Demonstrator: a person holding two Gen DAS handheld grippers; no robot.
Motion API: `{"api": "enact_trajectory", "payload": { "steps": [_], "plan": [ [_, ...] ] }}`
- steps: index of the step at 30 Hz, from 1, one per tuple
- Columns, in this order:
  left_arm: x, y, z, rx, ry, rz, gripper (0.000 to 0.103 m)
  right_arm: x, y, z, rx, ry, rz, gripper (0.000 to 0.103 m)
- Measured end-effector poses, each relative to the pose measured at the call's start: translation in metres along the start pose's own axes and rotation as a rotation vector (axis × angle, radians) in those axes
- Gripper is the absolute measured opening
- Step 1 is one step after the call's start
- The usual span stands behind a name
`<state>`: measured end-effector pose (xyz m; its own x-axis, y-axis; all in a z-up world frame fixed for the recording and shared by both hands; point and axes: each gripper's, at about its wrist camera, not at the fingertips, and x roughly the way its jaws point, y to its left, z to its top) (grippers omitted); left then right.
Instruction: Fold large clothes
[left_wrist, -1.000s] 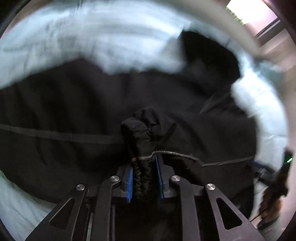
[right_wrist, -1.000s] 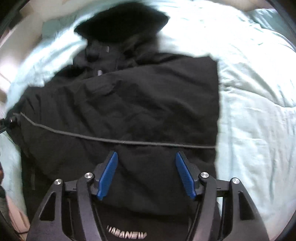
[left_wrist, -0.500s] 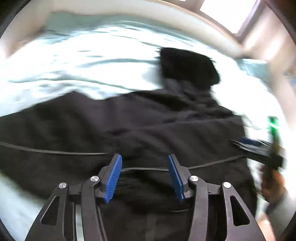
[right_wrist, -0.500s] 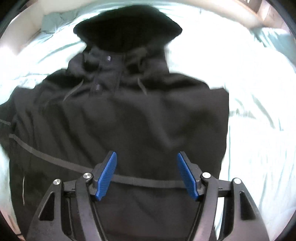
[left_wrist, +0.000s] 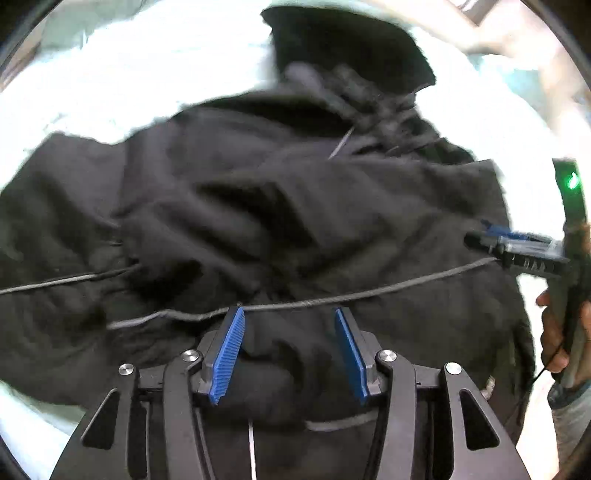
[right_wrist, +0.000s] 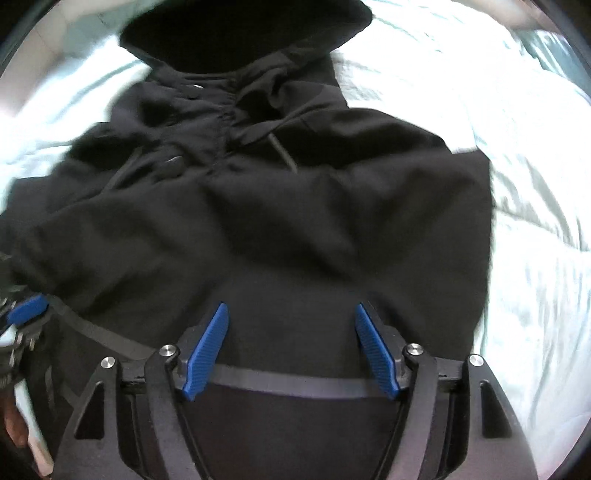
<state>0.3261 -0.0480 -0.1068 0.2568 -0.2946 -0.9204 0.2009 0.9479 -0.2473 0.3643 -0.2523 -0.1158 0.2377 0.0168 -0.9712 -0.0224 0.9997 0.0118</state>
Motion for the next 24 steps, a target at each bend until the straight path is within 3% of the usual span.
{"api": "enact_trajectory", "payload": {
  "steps": [2, 6, 10, 13, 16, 20, 24],
  "plan": [
    [-0.012, 0.002, -0.005, -0.029, -0.039, -0.002, 0.054, -0.016, -0.004, -0.025, 0.017, 0.000, 0.026, 0.072],
    [0.024, 0.029, -0.015, -0.114, 0.062, 0.058, 0.053, 0.008, 0.006, -0.076, -0.025, 0.166, -0.083, 0.073],
    [0.042, 0.016, -0.013, -0.089, 0.059, 0.114, 0.054, 0.013, 0.011, -0.077, -0.018, 0.154, -0.125, 0.075],
    [0.018, 0.017, -0.018, -0.116, -0.004, 0.064, 0.054, 0.009, 0.005, -0.073, 0.019, 0.163, -0.103, 0.075],
    [-0.021, 0.042, -0.036, -0.191, -0.081, 0.001, 0.054, 0.002, 0.004, -0.071, -0.026, 0.158, -0.092, 0.075],
    [-0.064, 0.090, -0.049, -0.314, -0.173, 0.066, 0.054, 0.010, 0.017, -0.073, -0.096, 0.152, -0.158, 0.076],
    [-0.102, 0.163, -0.068, -0.486, -0.267, 0.142, 0.054, 0.017, 0.019, -0.071, -0.059, 0.170, -0.159, 0.079]
  ]
}}
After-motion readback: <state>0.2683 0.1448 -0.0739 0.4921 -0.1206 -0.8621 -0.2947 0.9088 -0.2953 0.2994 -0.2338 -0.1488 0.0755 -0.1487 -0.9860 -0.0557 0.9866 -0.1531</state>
